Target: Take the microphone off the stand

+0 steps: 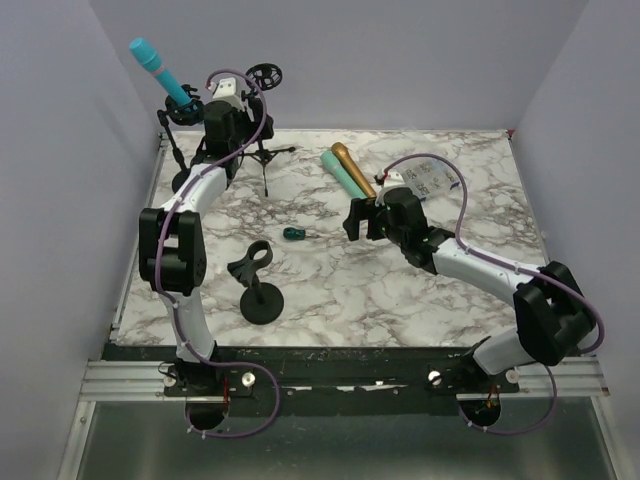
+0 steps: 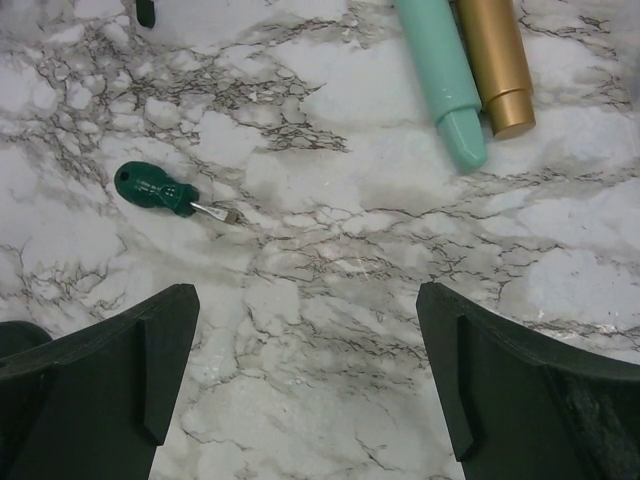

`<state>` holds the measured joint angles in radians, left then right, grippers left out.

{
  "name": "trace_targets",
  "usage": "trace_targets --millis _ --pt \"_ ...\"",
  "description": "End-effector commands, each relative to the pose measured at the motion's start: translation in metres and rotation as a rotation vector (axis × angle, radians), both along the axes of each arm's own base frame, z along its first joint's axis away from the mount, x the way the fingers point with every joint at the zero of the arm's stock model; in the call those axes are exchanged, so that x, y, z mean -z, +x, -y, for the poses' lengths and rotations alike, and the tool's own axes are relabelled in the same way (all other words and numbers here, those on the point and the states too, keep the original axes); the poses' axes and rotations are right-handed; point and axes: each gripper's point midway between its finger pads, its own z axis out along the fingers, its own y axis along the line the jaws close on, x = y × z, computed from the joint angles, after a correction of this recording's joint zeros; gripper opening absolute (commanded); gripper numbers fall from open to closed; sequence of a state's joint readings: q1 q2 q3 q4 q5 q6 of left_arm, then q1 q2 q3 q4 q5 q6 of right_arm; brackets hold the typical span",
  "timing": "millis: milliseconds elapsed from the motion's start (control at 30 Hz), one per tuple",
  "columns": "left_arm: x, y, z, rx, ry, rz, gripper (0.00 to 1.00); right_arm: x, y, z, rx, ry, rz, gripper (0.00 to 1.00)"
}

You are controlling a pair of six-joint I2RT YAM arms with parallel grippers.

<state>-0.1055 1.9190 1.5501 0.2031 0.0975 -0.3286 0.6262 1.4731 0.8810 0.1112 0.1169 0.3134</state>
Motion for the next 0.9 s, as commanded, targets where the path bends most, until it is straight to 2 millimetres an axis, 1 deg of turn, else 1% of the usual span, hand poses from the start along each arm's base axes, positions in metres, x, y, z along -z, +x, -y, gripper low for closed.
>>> trace_targets --millis 0,67,100,200,233,300,400,433,500,600,667,700,733,767,833,867 --pt "-0.019 0.026 -0.005 -0.014 -0.009 0.131 0.87 0.000 0.008 0.002 0.018 -0.003 0.041 1.00" --pt "-0.014 0.035 -0.004 -0.021 -0.018 0.137 0.79 0.002 0.009 0.003 0.019 -0.003 0.044 1.00" --pt "-0.016 0.039 -0.003 -0.020 -0.022 0.146 0.75 0.003 0.009 0.003 0.019 -0.005 0.044 1.00" --pt "-0.011 0.051 -0.002 -0.020 -0.030 0.155 0.69 0.006 0.010 0.001 0.017 -0.008 0.041 1.00" --pt "-0.013 0.054 -0.003 -0.023 -0.031 0.166 0.68 0.008 0.011 0.002 0.017 -0.012 0.038 1.00" --pt "-0.015 0.058 -0.005 -0.037 -0.030 0.187 0.63 0.012 0.012 0.000 0.013 -0.020 0.029 1.00" --pt "-0.012 0.061 -0.004 -0.029 -0.014 0.202 0.50 0.015 0.013 0.000 0.013 -0.026 0.018 1.00" --pt "-0.011 0.061 -0.004 -0.026 -0.007 0.198 0.47 0.015 0.012 -0.001 0.010 -0.026 0.017 1.00" --pt "-0.008 0.061 -0.002 -0.013 -0.001 0.193 0.41 0.015 0.012 -0.001 0.011 -0.026 0.018 1.00" --pt "-0.003 0.061 0.000 0.003 0.011 0.167 0.26 0.015 0.013 -0.002 0.008 -0.027 0.018 1.00" --pt "0.001 0.059 0.000 0.006 0.017 0.154 0.22 0.016 0.013 -0.002 0.004 -0.029 0.012 1.00" --pt "-0.001 0.057 0.000 0.008 0.018 0.156 0.18 0.017 0.012 -0.003 0.003 -0.028 0.009 1.00" --pt "0.003 0.054 -0.001 0.009 0.022 0.149 0.15 0.017 0.012 -0.003 0.002 -0.029 0.006 1.00" --pt "0.000 0.051 -0.001 0.010 0.028 0.151 0.12 0.016 0.012 -0.003 0.002 -0.028 0.009 1.00" --pt "0.004 0.042 -0.003 0.009 0.046 0.138 0.10 0.014 0.011 -0.003 0.000 -0.024 0.010 1.00" --pt "0.003 0.038 -0.004 0.010 0.054 0.137 0.09 0.013 0.011 -0.003 -0.002 -0.020 0.010 1.00"
